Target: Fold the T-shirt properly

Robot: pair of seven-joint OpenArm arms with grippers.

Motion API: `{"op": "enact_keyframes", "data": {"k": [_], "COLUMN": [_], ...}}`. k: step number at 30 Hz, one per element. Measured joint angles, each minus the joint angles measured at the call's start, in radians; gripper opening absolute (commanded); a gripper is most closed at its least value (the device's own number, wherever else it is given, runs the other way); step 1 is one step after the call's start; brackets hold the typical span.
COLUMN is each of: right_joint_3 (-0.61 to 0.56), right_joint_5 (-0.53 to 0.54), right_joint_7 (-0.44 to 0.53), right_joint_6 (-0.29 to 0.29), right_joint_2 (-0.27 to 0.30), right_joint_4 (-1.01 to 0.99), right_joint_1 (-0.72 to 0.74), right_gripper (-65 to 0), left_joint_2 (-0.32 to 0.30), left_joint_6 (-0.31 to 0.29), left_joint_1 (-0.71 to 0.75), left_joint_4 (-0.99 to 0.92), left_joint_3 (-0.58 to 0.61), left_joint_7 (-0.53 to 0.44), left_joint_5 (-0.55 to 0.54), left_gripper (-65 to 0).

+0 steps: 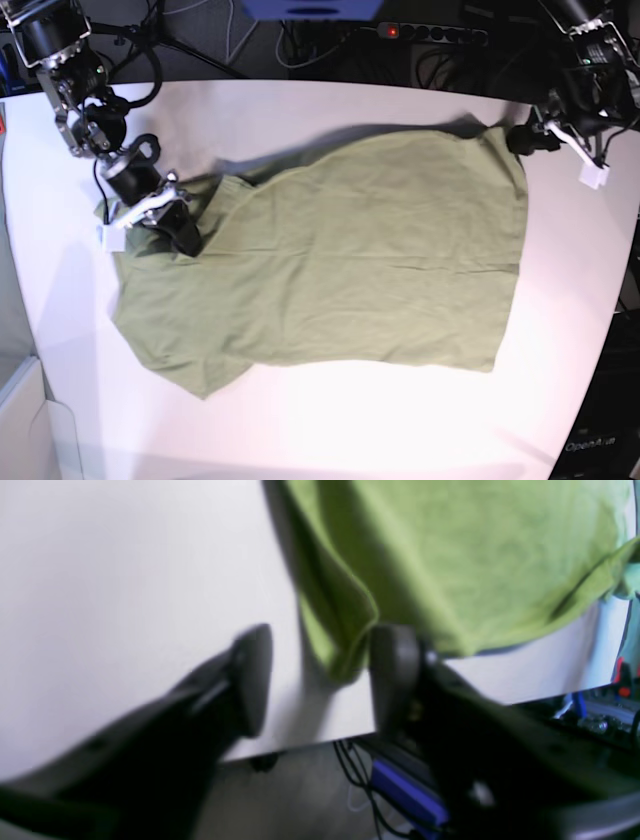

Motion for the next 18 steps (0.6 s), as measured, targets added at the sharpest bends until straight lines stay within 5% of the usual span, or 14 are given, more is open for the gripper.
{"op": "enact_keyframes", "data": {"k": [18], "right_joint_3": [0.000], "right_joint_5": [0.000], "right_joint_7": [0.000], "right_joint_6": [0.000], "right_joint_2": [0.000], "right_joint_4": [0.000], "right_joint_1": [0.000], "right_gripper": [-63.8], "left_joint_2": [-0.006], "left_joint_6": [-0.008], "left_joint_1": [-0.016], "left_joint_4": [-0.094], "left_joint_3": [-0.005], "left_joint_7": [-0.034], "left_joint_5": [-0.060], "left_gripper": [-27.6]}}
